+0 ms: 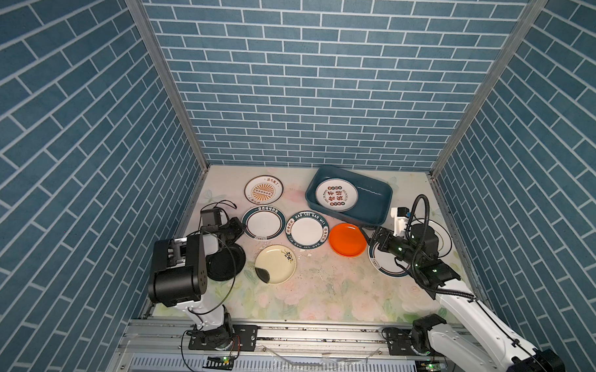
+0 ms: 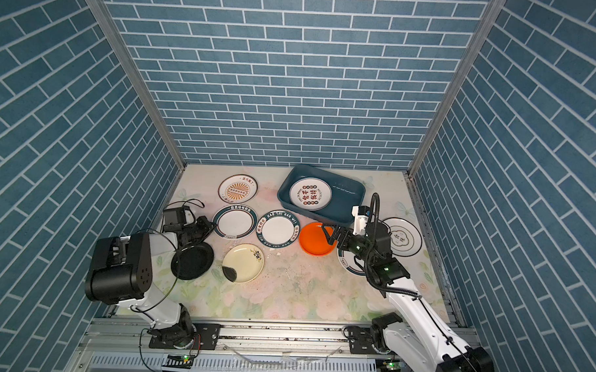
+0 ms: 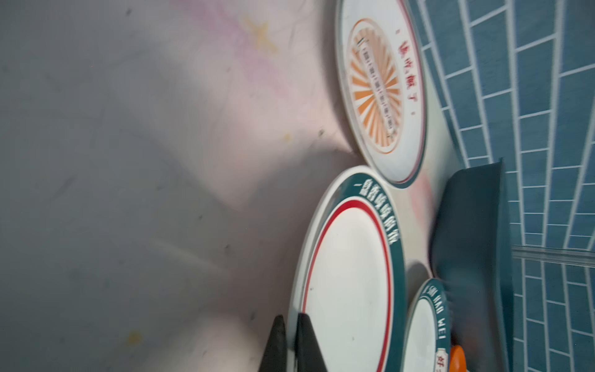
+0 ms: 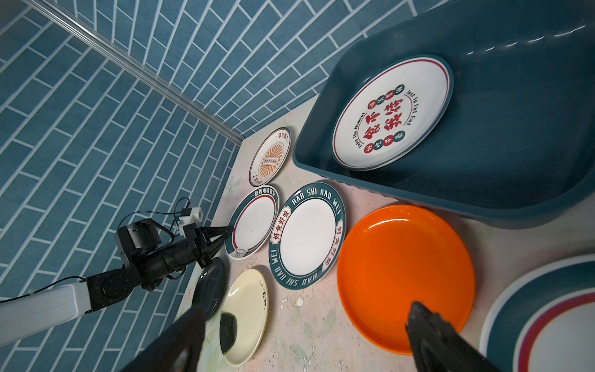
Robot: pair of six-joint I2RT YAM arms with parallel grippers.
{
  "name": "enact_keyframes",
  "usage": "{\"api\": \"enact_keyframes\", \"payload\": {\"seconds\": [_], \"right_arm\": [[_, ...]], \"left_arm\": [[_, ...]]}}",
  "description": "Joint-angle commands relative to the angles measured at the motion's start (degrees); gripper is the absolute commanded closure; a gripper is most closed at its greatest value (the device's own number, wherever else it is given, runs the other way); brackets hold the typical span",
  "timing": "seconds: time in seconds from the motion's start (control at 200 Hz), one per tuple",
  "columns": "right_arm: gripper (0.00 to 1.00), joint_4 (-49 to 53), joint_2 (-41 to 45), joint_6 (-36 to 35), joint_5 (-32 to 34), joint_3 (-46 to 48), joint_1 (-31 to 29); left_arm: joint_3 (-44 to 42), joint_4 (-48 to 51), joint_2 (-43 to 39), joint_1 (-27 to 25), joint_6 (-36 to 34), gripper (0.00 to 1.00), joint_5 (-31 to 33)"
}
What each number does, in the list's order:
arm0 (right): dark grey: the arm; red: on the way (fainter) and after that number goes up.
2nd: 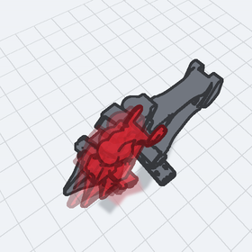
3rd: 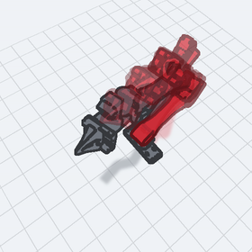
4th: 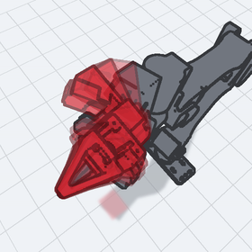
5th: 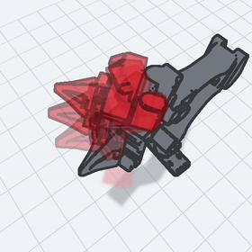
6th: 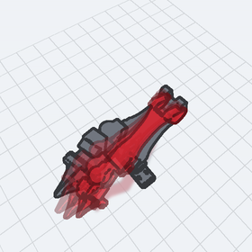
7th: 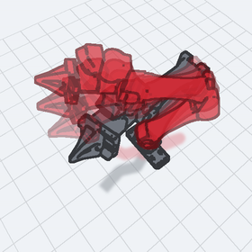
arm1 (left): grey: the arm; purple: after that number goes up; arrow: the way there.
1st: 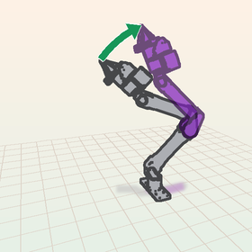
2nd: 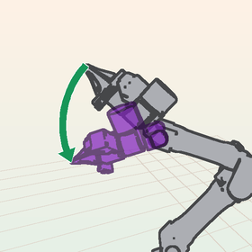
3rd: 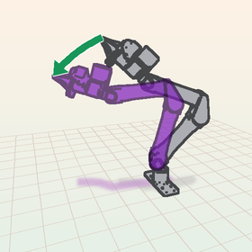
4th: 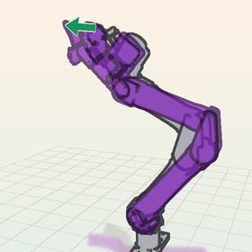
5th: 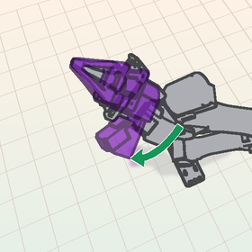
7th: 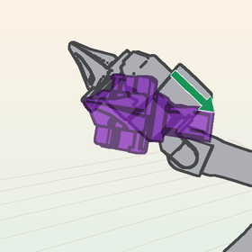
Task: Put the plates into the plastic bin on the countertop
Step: 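Grasp the green-rimmed red-ring plate edge with the left gripper and lift it upright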
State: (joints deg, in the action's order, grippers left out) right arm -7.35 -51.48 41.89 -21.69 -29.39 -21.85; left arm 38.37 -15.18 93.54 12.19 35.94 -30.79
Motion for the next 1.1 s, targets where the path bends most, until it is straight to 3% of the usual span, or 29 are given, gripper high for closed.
{"api": "enact_keyframes", "payload": {"seconds": [0.0,0.25,0.575,0.82,1.095], "right_arm": [[0.02,-0.96,0.02,1.62,0.85,0.21,-0.03],[0.04,2.69,-4.05,2.26,-1.05,-2.47,-0.08],[0.04,-0.33,-8.89,4.43,-2.82,-3.59,-0.81],[0.05,-4.49,-10.74,5.83,-4.46,-4.76,-2.14],[0.06,-12.51,-12.69,9.18,-8.19,-6.31,-2.94]], "left_arm": [[-0.15,3.39,-0.02,-0.01,-1.72,1.0,2.73],[0.19,4.97,-7.57,-0.11,-0.28,1.0,3.73],[-0.33,7.05,-22.38,-2.87,4.76,1.0,3.36],[4.07,12.81,-30.85,-11.98,4.6,1.0,6.46],[7.94,12.12,-29.61,-22.5,4.88,1.0,7.78]]}}
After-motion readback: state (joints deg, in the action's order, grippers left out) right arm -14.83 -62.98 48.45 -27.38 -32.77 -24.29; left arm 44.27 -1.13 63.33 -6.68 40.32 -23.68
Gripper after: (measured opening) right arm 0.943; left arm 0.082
